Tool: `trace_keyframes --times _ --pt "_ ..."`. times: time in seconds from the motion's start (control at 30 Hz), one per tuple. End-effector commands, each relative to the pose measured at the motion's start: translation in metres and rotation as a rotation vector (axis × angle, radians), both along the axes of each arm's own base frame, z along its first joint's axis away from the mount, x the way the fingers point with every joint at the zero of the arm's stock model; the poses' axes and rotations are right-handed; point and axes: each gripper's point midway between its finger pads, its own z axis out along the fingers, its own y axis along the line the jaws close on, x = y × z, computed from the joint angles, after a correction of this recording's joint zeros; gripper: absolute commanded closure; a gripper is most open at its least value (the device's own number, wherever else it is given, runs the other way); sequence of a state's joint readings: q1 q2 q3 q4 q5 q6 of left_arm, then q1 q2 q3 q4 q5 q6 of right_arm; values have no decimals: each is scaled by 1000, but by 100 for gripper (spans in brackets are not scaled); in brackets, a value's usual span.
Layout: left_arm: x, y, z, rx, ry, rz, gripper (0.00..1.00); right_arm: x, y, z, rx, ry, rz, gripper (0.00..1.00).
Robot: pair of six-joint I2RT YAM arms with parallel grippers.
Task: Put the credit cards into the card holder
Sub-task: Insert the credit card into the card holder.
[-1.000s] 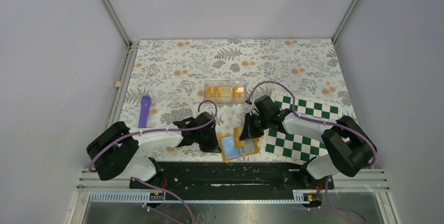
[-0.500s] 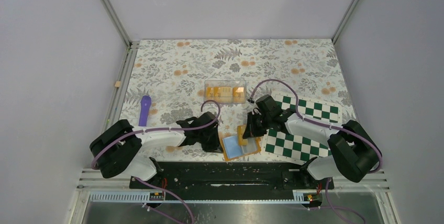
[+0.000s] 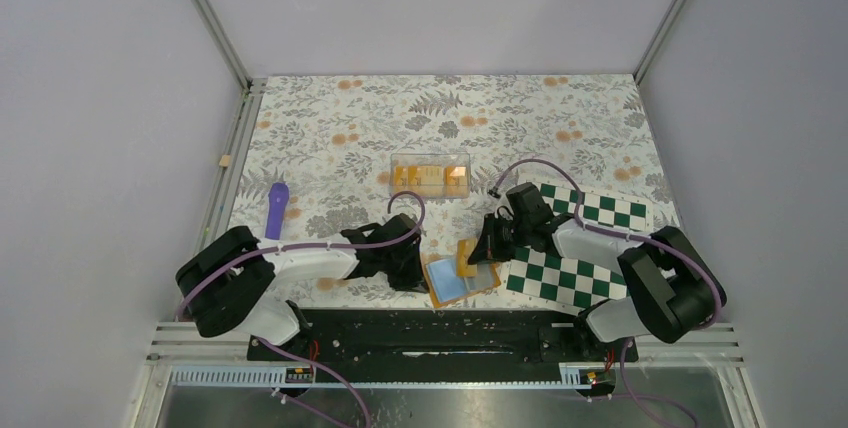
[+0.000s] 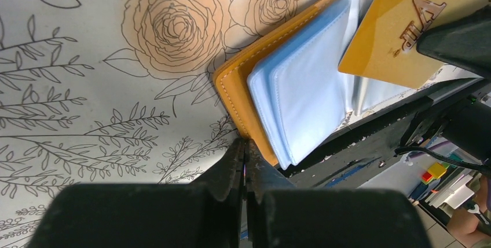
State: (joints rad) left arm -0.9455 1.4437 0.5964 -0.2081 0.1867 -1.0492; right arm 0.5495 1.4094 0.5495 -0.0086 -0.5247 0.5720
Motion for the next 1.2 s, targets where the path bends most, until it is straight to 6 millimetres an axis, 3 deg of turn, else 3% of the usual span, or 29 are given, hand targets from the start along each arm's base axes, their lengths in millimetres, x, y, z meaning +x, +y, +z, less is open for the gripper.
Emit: trace_keyframes --times 0.0,0.53,1.17 --pt "-16 48 -41 237 38 7 100 -4 8 -1 110 48 10 100" --pt "-18 50 -45 278 43 -8 100 -3 6 -3 153 94 9 100" --pt "-13 48 -45 297 34 -2 100 -41 -14 -8 62 242 72 100"
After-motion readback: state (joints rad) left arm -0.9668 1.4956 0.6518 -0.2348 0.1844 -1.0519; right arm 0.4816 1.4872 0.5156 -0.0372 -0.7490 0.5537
